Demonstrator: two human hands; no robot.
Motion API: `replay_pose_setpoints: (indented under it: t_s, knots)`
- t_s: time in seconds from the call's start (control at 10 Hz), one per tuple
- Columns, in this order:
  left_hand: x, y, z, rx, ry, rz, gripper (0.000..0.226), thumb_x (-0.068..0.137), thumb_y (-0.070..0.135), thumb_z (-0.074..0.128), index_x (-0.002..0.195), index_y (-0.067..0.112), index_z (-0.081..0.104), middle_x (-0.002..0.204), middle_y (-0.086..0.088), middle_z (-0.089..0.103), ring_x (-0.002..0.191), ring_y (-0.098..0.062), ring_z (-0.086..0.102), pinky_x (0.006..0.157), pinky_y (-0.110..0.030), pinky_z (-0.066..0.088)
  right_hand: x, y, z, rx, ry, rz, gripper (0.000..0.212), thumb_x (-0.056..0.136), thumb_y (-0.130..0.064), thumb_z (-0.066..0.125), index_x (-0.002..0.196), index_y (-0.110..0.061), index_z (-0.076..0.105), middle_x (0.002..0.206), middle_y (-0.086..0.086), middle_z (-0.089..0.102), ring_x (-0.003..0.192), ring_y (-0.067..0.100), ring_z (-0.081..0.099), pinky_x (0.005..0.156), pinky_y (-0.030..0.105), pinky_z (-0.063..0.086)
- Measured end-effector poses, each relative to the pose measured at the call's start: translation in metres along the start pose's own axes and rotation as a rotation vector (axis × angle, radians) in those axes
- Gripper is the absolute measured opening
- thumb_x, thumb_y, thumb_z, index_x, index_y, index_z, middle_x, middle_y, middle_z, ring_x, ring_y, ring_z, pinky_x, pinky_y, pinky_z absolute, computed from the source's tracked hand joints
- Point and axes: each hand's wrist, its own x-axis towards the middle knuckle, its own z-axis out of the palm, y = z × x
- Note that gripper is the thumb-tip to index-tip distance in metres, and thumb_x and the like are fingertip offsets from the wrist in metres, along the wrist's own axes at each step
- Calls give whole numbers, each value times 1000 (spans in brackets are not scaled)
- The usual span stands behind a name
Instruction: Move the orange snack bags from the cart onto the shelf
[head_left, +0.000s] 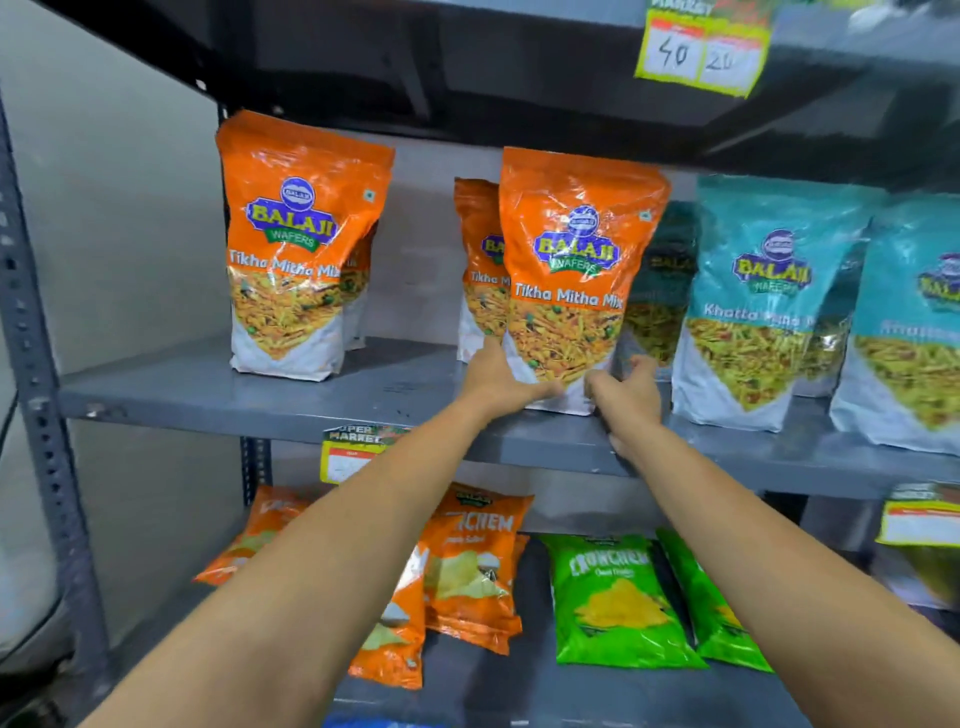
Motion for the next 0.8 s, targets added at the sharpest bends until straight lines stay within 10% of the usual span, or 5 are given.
replay_pose_setpoints:
  t_s: [0.2,0.3,0.5,0.8]
  knots:
    - [8,-22,-29,35,22,-51,80,68,38,81,129,8,39,137,-14,50,121,-31,49,90,-35,42,4,1,5,-219,-367,-182,26,80,-22,58,99,-17,40,74,6,48,62,22,46,55,33,35]
    - [8,-31,-38,-1,33,-58,78,68,36,82,129,10,40,139,-11,49,124,-28,48,89,-30,39,1,-2,8,-278,-453,-237,30,83,-22,59,105,-14,39,90,19,57,81,34,59,65,46,48]
    - [7,-31,-39,-55,48,-88,82,65,33,84,132,10,42,139,-11,52,126,-28,49,104,-40,43,3,0,4,-280,-509,-241,56,84,-27,66,130,-17,35,113,9,54,109,30,59,95,52,52]
    - [-12,-7,-42,223,192,30,92,70,45,77,137,5,28,143,-16,39,134,-33,38,103,-41,40,-8,-15,2,-453,-347,-336,54,90,-42,55,126,-4,40,132,19,51,119,36,50,89,40,46]
